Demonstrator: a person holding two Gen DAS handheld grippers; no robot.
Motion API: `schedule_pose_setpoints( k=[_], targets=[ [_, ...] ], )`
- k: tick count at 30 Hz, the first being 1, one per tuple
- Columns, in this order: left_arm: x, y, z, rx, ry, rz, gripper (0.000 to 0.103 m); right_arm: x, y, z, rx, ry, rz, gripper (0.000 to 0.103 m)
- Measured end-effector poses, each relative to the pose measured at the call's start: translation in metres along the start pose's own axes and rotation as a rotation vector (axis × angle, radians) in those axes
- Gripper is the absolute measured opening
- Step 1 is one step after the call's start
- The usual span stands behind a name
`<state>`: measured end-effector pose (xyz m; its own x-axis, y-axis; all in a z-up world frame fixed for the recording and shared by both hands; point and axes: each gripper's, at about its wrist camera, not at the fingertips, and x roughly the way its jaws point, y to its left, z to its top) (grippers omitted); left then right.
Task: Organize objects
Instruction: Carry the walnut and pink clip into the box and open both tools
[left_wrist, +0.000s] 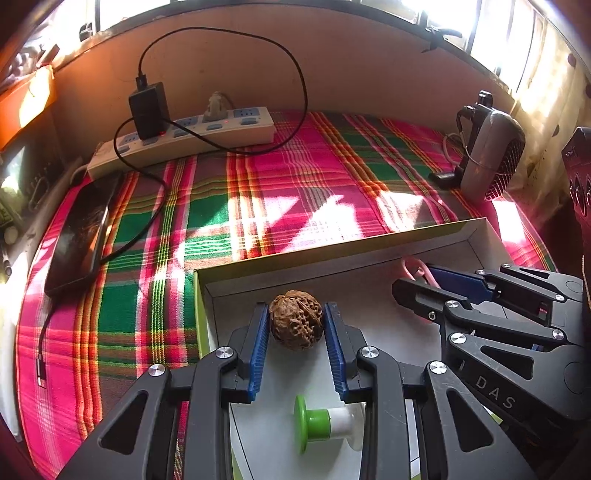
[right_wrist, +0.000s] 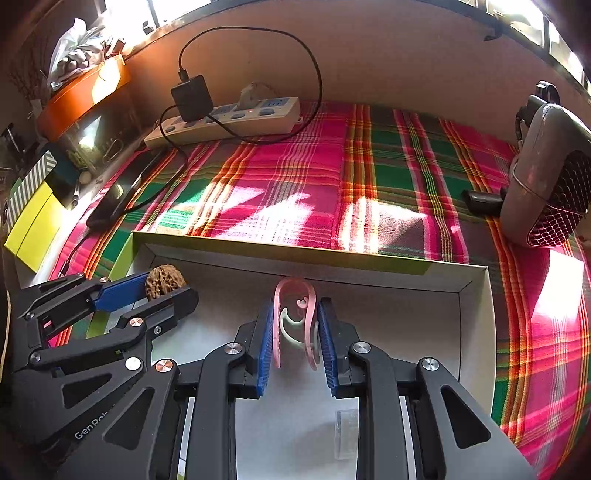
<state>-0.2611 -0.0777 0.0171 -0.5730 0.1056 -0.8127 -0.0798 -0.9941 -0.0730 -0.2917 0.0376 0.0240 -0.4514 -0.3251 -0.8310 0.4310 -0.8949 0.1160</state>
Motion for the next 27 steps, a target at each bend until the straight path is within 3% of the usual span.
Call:
schedule_pose_setpoints(
  k=[14, 22, 24, 27],
  targets=[
    [0.0015, -0.0010, -0.0006, 0.013, 0.001, 0.013, 0.028, 0.0020, 0.0000, 0.0007, 0.008, 0.006, -0.018, 0.025],
    [0.0004, 0.0012, -0.0010, -0.002, -0.001, 0.004, 0.028, 0.0016, -0.0029, 0.0018, 0.030, 0.008, -0.021, 0.033],
    [-0.0009, 0.0013, -0.0007, -0.004, -0.003, 0.009, 0.028, 0.0010, -0.0036, 0.0021, 0.032, 0.008, -0.020, 0.042],
    [-0.0045, 0.0029, -0.0005, -0.012, -0.011, 0.013, 0.029, -0.0017, -0.0048, 0.0023, 0.035, 0.004, -0.020, 0.044]
  ],
)
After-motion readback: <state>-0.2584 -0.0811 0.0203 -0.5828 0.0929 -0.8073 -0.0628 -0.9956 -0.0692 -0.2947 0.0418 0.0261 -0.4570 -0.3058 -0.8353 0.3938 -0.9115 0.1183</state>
